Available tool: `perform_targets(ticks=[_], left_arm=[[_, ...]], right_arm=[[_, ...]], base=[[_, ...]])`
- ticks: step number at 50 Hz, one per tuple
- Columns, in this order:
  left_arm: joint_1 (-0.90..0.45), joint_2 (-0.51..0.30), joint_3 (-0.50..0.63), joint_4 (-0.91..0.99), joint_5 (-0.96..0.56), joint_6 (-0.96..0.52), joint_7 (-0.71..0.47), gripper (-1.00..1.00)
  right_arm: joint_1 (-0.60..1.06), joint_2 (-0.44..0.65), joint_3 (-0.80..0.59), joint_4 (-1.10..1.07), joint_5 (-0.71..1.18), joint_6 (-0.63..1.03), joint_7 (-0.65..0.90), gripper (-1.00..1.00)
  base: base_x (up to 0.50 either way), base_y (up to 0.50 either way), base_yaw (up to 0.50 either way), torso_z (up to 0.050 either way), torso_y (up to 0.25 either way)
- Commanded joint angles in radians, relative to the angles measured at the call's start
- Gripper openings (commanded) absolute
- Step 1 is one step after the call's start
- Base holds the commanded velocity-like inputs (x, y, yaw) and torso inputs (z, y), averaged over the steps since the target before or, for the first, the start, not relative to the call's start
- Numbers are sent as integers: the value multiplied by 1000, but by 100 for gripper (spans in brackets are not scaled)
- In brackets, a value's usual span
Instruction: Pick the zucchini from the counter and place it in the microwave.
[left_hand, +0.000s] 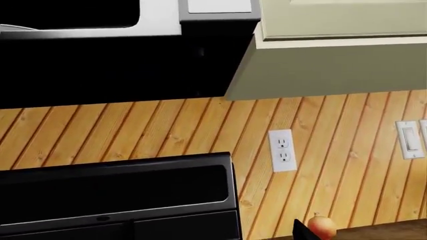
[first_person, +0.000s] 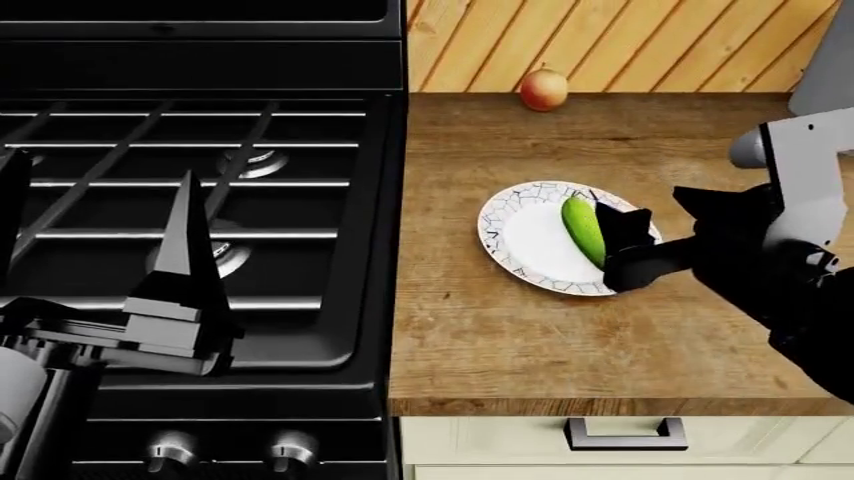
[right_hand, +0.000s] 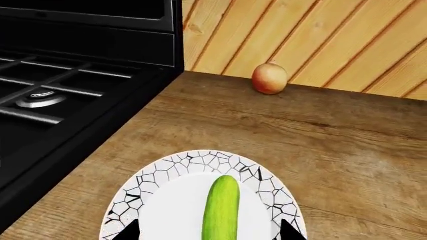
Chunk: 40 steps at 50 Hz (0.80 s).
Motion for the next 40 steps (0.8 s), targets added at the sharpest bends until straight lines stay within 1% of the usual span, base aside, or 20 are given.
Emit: perform_targets(ticks=[1, 20, 30, 35, 40], left_arm=[[5, -9, 9, -7, 2, 16, -3, 100], [21, -17, 17, -21, 8, 42, 4, 100], [53, -32, 0, -25, 12, 69, 0, 100], [71, -36, -6, -29, 16, 85, 2, 100], [82, -41, -10, -31, 17, 94, 2, 100]], right_arm=[[12, -23, -16, 64, 13, 26, 57, 100], [79, -50, -82, 113, 67, 113, 125, 100], [107, -76, -135, 170, 40, 120, 117, 100], [140, -92, -184, 237, 3, 133, 105, 100], [147, -95, -198, 263, -1, 139, 106, 100]], base=[[0, 0, 0, 0, 0], [0, 0, 0, 0, 0], [0, 0, 0, 0, 0], [0, 0, 0, 0, 0], [0, 0, 0, 0, 0]])
